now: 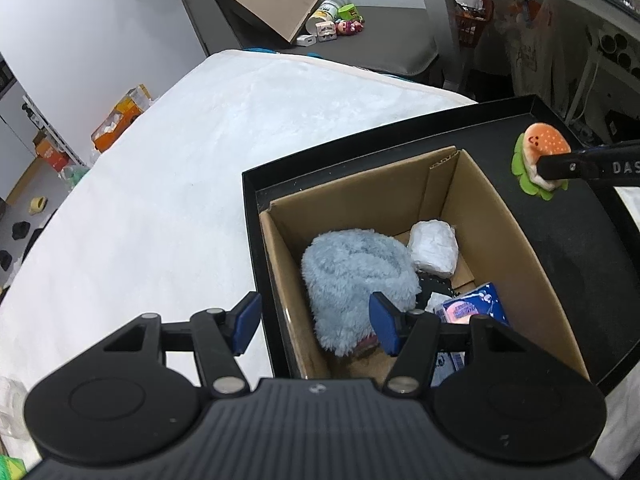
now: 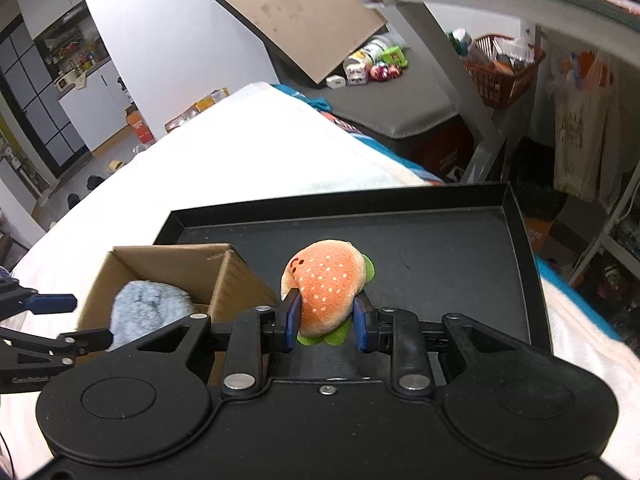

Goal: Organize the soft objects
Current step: 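Grasp the hamburger plush with the right gripper and lift it, then lower the hamburger plush into the box and open the right gripper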

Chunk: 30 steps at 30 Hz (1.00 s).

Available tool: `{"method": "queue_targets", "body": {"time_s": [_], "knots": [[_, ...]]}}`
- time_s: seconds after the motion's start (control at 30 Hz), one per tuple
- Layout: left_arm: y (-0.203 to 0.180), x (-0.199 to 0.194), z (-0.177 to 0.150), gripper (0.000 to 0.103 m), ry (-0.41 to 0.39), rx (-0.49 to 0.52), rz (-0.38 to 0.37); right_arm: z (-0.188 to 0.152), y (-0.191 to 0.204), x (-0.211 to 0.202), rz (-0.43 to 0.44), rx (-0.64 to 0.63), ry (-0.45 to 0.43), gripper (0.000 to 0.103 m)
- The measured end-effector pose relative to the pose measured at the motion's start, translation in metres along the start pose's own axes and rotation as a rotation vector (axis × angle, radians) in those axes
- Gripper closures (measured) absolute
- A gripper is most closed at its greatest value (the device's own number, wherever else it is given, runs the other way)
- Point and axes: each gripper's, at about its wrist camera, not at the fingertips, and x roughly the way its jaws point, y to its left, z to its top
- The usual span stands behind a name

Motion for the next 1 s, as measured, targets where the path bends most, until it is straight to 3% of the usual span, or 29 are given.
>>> {"method": "queue_targets", "body": {"time_s": [0.53,1.0], "knots": [[0.01,-0.012,-0.021,0.048,0.001,-0.034,-0.099,0.005,0.049,-0.034,-0.006,-0.062,-0.043,0.076],[0.024,-0.013,-0.04,0.064,0.026,-0.055,-0.181,-0.001,0.092,-0.035,0.003,-0.126,-0.02,0.075]]}}
